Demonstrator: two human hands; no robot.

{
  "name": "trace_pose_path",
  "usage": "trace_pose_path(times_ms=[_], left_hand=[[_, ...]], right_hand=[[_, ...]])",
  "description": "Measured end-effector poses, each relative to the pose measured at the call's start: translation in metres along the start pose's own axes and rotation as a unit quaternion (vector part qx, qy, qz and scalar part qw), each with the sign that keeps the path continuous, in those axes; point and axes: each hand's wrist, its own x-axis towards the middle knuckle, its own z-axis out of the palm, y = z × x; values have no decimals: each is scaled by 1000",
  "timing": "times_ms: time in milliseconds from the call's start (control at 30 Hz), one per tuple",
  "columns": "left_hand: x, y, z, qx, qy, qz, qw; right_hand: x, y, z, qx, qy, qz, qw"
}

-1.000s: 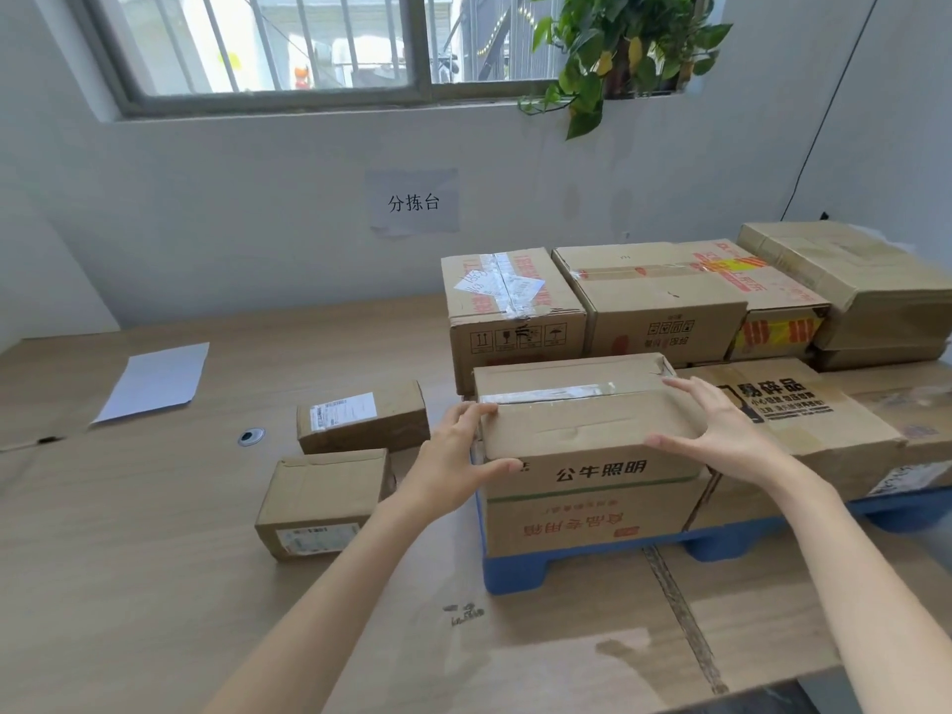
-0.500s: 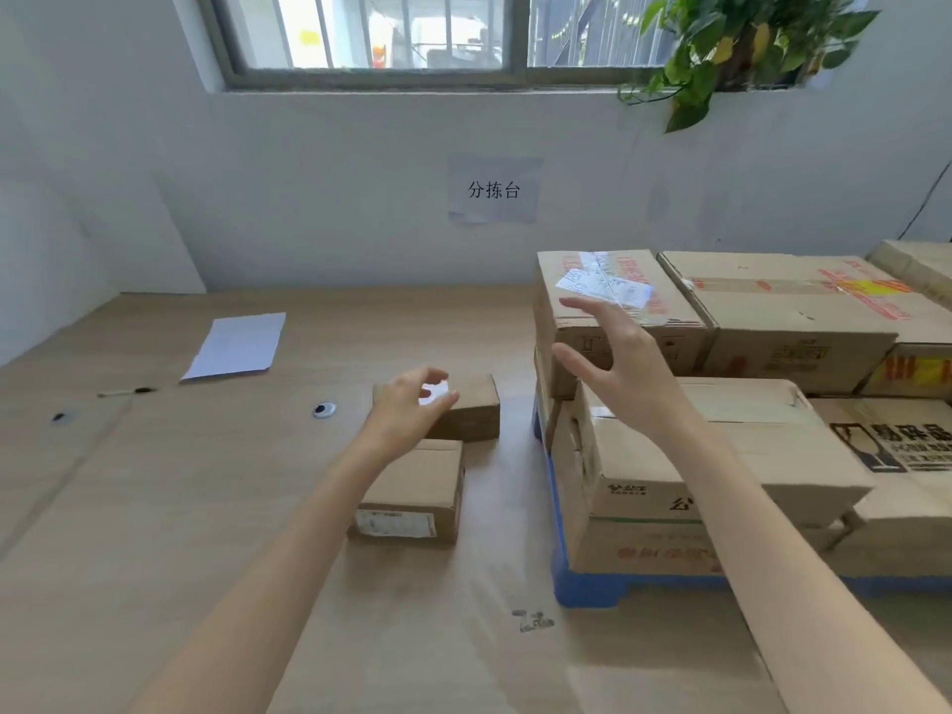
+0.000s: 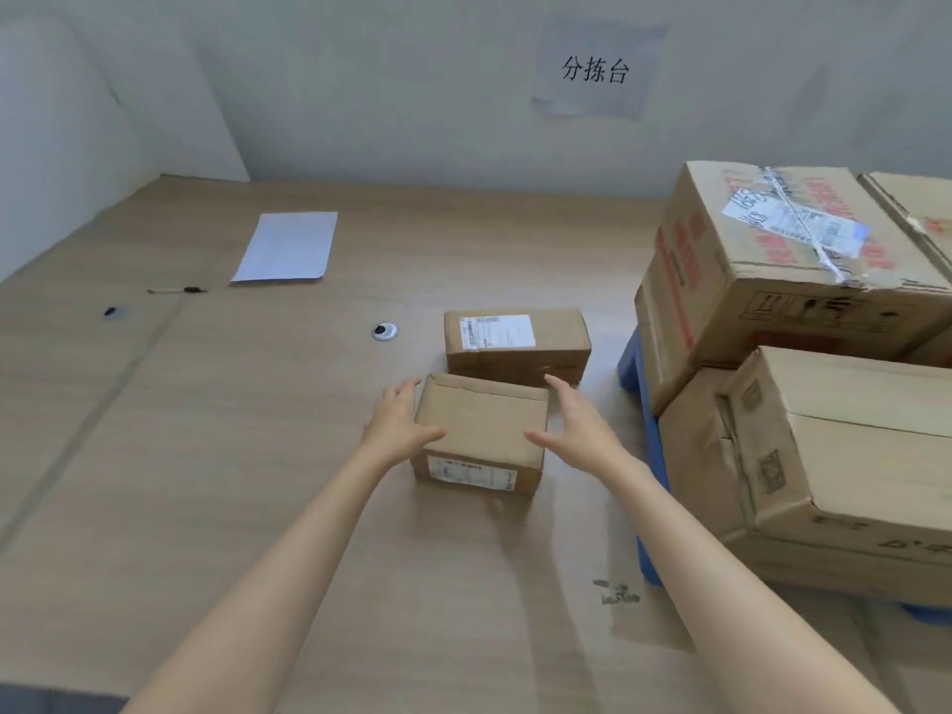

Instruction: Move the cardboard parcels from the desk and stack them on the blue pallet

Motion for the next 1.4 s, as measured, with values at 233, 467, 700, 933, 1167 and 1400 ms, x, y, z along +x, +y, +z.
trace_pose_path(times_ms=[233, 467, 700, 933, 1167, 1400], left_hand=[[15, -33, 37, 29, -66, 4, 997], [23, -34, 44, 32, -71, 2, 997], [19, -12, 11, 46, -27, 38, 998], [5, 56, -81, 38, 97, 111, 988], [-30, 143, -147, -25, 193, 222, 955], [-79, 248, -129, -70, 233, 314, 918]], right_hand=[[9, 20, 54, -23, -16, 36, 999], [12, 23, 68, -46, -11, 30, 998], [20, 0, 35, -79, 64, -1, 995], [11, -63, -60, -80, 149, -59, 984], [-36, -98, -160, -23, 262, -114, 958], [-102, -62, -257, 14, 362, -134, 923]])
